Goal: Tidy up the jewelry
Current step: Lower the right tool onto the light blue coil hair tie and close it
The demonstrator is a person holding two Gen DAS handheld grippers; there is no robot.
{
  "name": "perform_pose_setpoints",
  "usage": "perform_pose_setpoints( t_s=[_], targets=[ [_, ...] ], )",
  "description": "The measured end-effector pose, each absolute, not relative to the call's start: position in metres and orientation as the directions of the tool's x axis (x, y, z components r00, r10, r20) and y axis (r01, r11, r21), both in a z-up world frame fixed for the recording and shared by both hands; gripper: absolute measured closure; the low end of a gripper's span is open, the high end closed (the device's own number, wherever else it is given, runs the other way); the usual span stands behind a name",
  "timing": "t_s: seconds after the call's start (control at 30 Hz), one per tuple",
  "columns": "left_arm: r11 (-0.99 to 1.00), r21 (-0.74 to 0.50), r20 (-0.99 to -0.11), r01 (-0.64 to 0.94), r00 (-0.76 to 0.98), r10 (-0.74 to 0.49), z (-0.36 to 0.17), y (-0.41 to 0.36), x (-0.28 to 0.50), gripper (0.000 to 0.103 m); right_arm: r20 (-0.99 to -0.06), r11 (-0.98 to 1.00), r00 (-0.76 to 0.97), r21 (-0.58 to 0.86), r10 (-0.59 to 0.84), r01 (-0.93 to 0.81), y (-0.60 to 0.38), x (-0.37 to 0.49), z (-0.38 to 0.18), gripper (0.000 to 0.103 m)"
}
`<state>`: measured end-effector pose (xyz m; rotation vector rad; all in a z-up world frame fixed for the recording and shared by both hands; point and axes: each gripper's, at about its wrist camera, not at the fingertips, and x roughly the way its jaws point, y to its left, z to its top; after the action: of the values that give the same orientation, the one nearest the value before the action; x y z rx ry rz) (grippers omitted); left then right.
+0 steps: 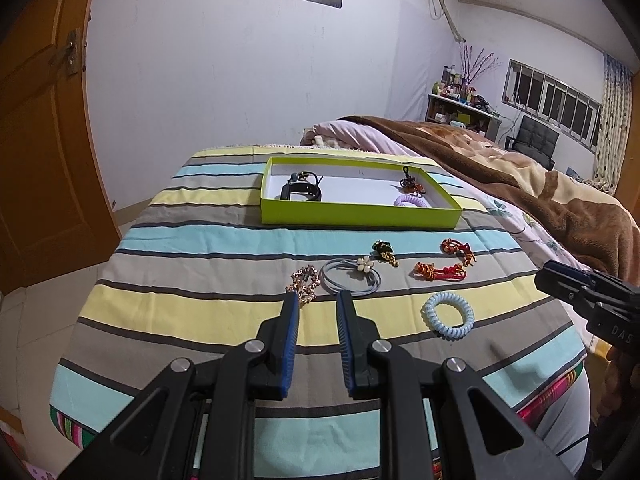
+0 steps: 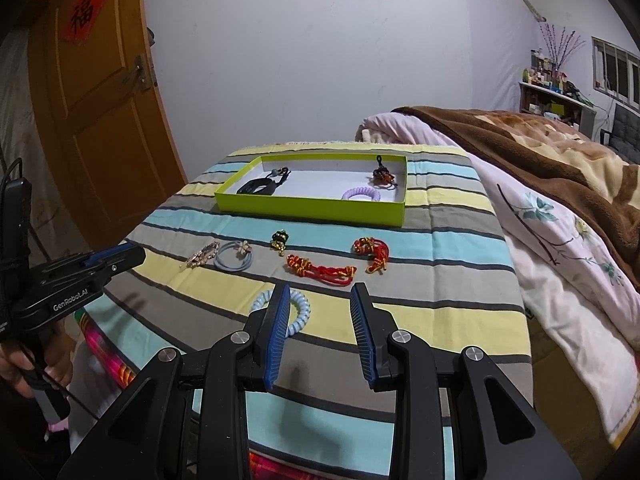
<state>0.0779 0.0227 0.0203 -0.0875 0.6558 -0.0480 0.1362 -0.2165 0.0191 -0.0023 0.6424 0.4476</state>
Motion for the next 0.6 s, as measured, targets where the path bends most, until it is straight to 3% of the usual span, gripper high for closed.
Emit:
perform_pose_setpoints(
  t_s=[0.6],
  targets=[
    [0.992, -0.119, -0.648, 0.038, 0.754, -0.107, 0.005, 0.021, 0.1, 0.083, -0.647, 0.896, 0.642, 0.163, 0.413, -0.413, -0.199, 0.161, -0.01, 0.071]
  ],
)
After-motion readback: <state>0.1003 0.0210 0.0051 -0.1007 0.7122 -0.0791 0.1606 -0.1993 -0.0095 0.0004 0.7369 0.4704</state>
